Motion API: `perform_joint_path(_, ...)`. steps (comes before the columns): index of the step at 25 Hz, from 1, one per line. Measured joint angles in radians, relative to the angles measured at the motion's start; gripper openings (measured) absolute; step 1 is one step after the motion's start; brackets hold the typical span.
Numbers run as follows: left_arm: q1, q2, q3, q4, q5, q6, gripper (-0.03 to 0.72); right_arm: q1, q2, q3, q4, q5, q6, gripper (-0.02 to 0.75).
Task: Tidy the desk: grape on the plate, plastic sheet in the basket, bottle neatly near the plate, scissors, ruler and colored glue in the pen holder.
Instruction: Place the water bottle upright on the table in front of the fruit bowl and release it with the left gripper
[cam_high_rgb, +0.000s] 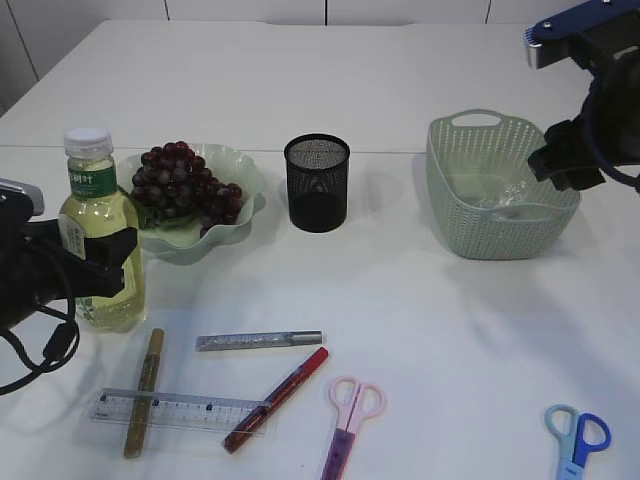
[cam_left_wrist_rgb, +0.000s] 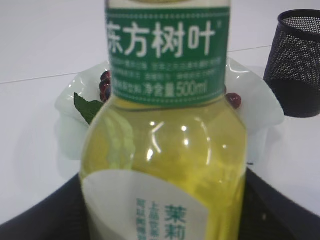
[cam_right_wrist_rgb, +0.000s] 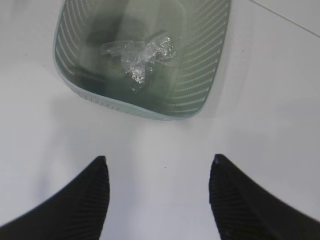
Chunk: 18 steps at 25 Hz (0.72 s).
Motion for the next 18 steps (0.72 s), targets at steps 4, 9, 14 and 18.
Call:
perform_joint_path(4,0.000,0.000,0.000,-0.015,0.000,0.000,0.572,0.000,0.000,0.000,0.000,0.000,0.000,0.494)
perform_joint_path(9,0.000,0.000,0.000,-0.032,-0.038,0.002,0.657,0.000,0.000,0.000,0.000,0.000,0.000,0.493)
perform_joint_path(14,0.002,0.000,0.000,-0.034,-0.043,0.020,0.657,0.000,0.000,0.000,0.000,0.000,0.000,0.493)
perform_joint_path(18,0.002,0.000,0.000,-0.034,-0.043,0.025,0.651,0.000,0.000,0.000,0.000,0.000,0.000,0.493)
